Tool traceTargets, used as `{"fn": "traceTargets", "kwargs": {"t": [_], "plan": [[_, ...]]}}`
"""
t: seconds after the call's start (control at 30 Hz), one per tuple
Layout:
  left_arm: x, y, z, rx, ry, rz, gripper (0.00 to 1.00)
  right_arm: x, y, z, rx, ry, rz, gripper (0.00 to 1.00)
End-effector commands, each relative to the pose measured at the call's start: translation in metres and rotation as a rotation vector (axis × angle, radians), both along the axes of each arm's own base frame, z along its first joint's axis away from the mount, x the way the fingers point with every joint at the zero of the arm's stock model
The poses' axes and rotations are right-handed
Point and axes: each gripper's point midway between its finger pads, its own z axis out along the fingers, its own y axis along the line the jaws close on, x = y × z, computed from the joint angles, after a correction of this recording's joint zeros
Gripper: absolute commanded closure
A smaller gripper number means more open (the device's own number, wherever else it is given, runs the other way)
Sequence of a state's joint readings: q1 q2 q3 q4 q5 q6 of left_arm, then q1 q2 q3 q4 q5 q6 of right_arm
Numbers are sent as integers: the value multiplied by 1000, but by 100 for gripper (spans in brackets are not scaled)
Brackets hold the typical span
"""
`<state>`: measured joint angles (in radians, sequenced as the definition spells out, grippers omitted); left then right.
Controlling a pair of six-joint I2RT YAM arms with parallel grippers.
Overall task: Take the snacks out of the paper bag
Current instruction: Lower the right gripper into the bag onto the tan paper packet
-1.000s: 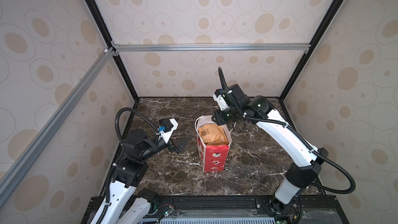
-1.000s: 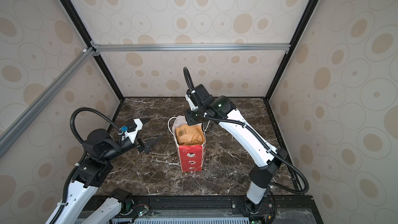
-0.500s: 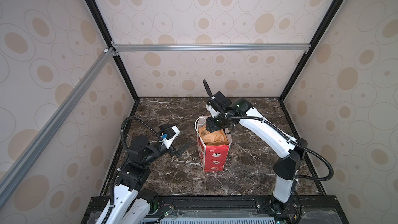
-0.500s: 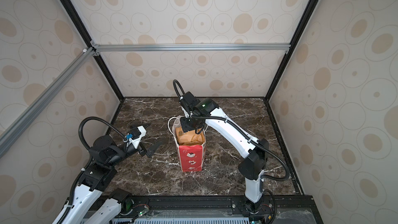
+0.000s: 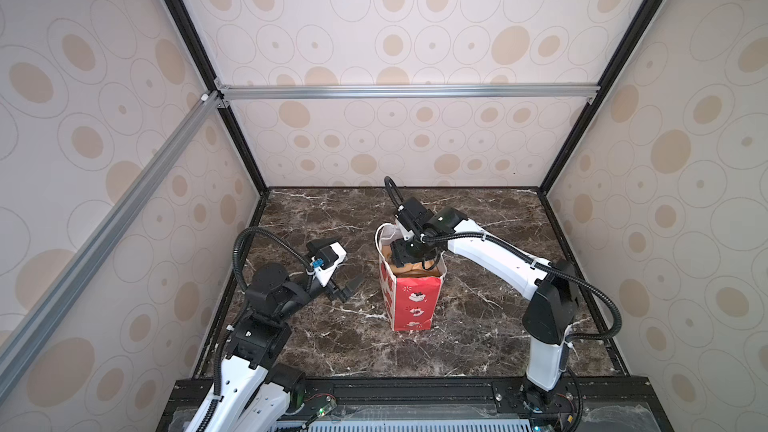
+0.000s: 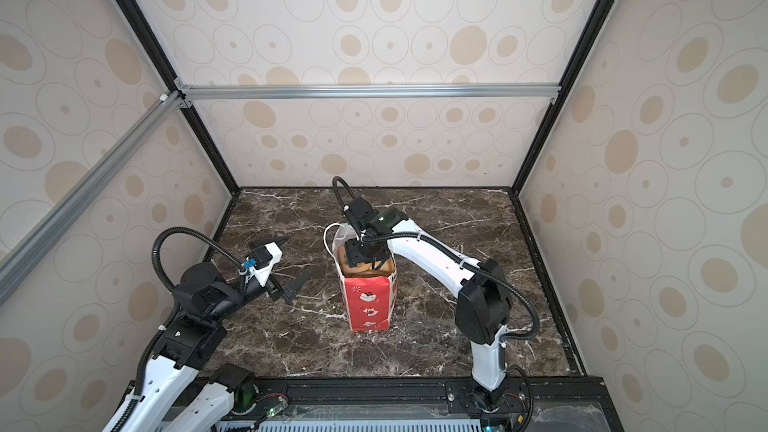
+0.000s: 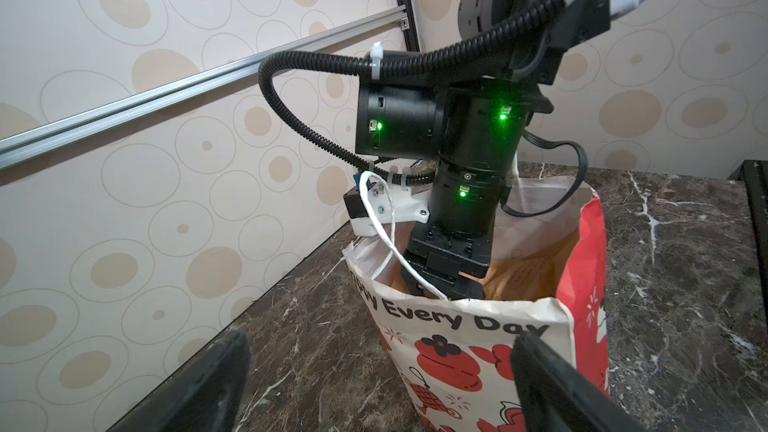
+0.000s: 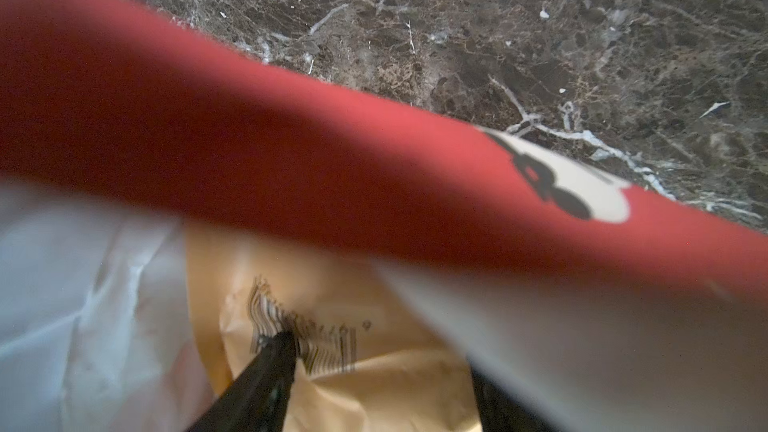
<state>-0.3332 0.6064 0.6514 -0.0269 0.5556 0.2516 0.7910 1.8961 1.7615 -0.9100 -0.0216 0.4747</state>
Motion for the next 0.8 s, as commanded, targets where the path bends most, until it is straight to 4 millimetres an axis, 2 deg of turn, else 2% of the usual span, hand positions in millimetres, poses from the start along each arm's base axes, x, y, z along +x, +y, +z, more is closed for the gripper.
{"fn": "traceTargets", "kwargs": {"t": [0.0,0.07,0.17,0.27,0.4,0.47,0.77], "plan": [[1,0,6,10,-44,2,2,-14,-12,-40,-82,99,-24,33],[2,0,6,12,-44,2,2,-15,-15,-47,-102,101,-26,39],[3,0,4,13,-42,7,2,-14,-16,-48,-116,95,-19,60],[4,0,3,14,-39,11,2,-11,-14,-37,-97,73,-14,78],[5,0,3,13,-35,13,2,-6,-10,-13,-53,19,-13,96],[5,0,2,14,-34,13,2,-5,-8,0,-24,-8,-14,100],[4,1,3,11,-39,16,1,3,-13,58,72,-153,-52,100]]}}
